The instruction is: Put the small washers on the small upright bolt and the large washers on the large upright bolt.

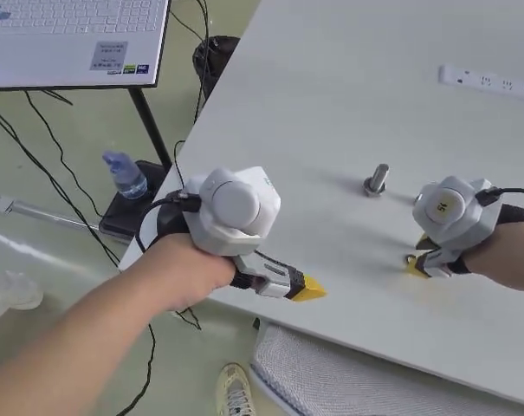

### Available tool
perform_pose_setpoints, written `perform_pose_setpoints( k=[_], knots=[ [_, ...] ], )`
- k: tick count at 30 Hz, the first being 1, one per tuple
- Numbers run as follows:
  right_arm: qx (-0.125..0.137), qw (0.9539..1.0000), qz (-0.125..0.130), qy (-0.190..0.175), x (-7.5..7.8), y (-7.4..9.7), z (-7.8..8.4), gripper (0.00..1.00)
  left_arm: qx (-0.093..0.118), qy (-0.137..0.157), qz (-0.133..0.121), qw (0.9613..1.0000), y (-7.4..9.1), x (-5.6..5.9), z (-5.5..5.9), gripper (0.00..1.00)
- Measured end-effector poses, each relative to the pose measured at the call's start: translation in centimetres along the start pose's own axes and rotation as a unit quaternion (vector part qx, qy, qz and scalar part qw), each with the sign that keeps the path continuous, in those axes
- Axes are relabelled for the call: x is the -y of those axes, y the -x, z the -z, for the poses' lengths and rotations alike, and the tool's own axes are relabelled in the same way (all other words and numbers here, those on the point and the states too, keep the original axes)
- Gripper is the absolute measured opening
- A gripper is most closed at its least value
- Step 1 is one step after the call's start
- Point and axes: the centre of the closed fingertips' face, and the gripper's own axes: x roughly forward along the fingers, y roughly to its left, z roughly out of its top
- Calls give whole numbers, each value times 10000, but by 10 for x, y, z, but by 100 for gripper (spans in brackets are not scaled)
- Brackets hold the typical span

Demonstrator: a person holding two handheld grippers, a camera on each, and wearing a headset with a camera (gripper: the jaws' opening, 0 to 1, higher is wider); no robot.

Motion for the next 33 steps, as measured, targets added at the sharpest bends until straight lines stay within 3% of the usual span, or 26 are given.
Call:
perform_pose_setpoints(
  k=[25, 28, 33],
  knots=[
    [-10, 9999, 18, 110, 1, -2, -1, 21, -56, -21, 48, 10000, -7, 0, 0, 92],
    [-51, 9998, 58, 190, 3, -2, 0, 15, -60, -22, 44, 10000, -7, -1, 0, 92],
    [-11, 9999, 67, 155, 4, -2, 0, 14, -54, -16, 37, 10000, -6, -1, 1, 91]
  ],
)
